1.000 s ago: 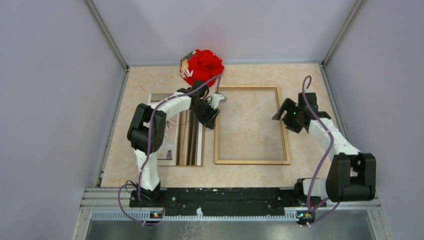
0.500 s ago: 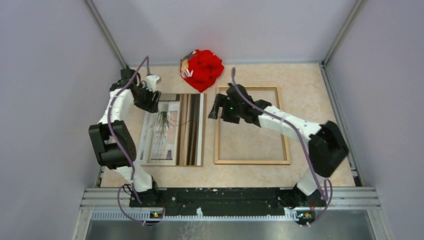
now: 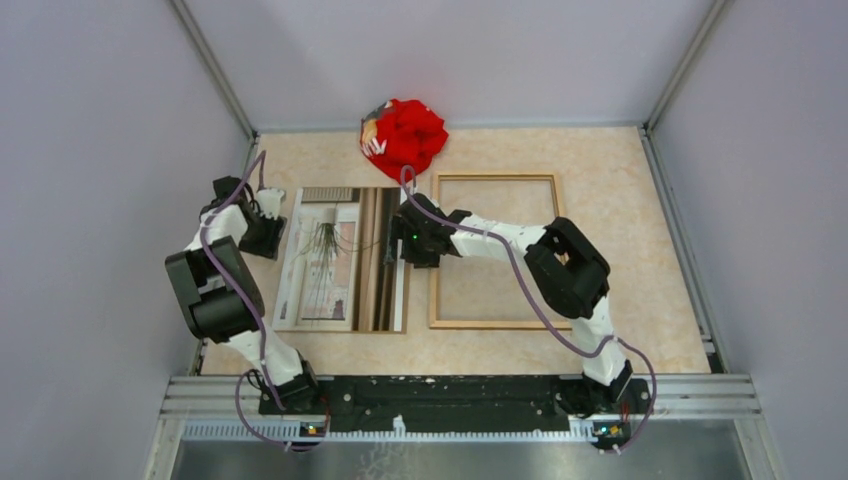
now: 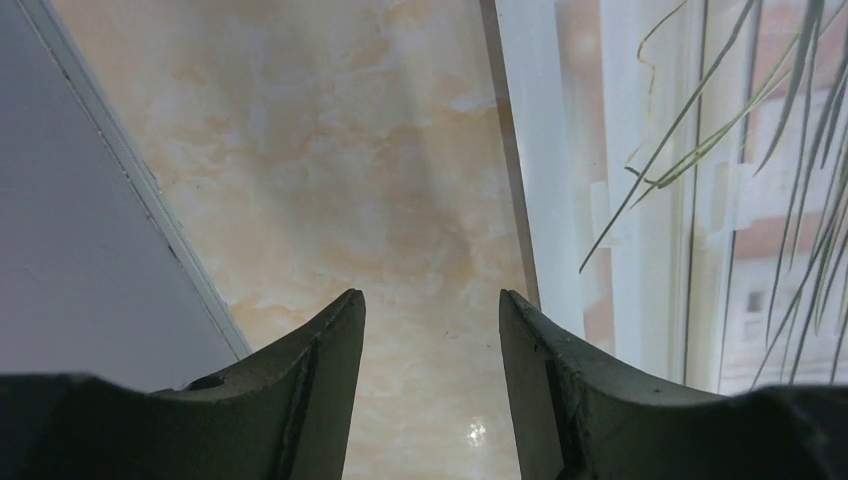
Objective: Put the photo into the frame
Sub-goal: Pick up the photo at the center of the board.
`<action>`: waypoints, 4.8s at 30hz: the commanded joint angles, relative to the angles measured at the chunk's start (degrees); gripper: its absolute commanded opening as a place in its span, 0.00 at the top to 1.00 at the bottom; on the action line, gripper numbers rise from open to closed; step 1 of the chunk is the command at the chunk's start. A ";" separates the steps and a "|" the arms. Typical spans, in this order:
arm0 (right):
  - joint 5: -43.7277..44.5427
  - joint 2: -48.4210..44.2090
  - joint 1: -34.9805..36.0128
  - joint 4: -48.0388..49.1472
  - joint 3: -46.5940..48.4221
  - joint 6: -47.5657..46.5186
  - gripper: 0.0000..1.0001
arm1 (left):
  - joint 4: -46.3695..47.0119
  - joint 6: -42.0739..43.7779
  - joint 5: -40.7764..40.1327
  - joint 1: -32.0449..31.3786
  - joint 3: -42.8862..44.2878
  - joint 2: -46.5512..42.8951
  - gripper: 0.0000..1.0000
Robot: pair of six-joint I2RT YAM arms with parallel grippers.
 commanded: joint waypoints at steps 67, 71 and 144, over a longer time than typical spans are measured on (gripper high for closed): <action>-6.11 -4.08 2.33 3.41 -6.40 9.43 0.27 | 8.29 -4.17 9.04 -6.39 -13.40 -4.35 0.47; -5.97 -4.24 2.40 2.37 -5.06 8.75 0.28 | 8.29 -4.30 9.17 -6.85 -13.59 -4.06 0.47; -5.43 -14.27 1.70 28.96 -22.00 14.69 0.91 | 1.97 -4.77 12.26 -9.11 -8.76 -3.51 0.47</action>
